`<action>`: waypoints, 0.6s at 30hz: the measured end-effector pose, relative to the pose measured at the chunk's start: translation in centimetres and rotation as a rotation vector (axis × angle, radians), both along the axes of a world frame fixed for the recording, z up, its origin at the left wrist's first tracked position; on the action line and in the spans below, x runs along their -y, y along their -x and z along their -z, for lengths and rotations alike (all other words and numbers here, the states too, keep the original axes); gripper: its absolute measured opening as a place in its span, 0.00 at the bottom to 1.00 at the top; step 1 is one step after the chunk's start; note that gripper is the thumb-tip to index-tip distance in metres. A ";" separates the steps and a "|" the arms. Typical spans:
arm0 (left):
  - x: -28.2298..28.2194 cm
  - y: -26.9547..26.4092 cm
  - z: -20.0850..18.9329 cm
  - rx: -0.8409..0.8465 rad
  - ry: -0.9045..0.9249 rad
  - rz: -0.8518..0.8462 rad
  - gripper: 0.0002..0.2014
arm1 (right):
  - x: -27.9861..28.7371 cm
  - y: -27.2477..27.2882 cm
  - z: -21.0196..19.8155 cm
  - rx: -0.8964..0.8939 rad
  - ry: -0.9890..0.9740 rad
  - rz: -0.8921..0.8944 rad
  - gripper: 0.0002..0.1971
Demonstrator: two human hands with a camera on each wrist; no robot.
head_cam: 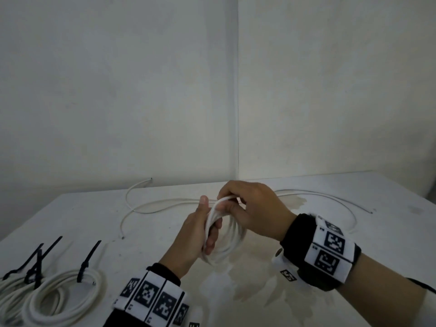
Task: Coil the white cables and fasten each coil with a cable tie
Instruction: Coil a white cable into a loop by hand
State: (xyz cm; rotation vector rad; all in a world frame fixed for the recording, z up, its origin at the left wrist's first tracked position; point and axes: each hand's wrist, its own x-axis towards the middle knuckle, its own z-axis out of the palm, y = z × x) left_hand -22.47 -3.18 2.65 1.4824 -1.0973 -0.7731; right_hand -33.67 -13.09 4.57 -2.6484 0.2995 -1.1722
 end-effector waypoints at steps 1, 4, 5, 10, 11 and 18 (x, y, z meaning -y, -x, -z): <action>0.0 0.1 -0.1 -0.018 -0.014 0.013 0.32 | 0.2 0.0 0.0 -0.012 -0.088 -0.027 0.12; -0.3 0.3 -0.5 -0.053 -0.003 0.042 0.29 | 1.0 0.1 0.0 -0.032 -0.273 -0.065 0.10; -0.3 0.2 -0.7 -0.082 0.009 0.037 0.27 | 1.3 0.2 0.0 -0.047 -0.331 -0.054 0.10; -0.2 0.0 -1.1 -0.213 0.050 0.060 0.21 | 1.0 0.8 -0.5 -0.172 -0.631 -0.079 0.21; -0.2 -0.1 -1.1 -0.237 0.054 0.069 0.21 | 0.6 0.9 -0.6 -0.188 -0.722 -0.111 0.22; -0.4 -0.4 -1.4 -0.461 0.021 0.139 0.21 | 0.2 1.1 0.0 -0.197 -0.941 -0.185 0.21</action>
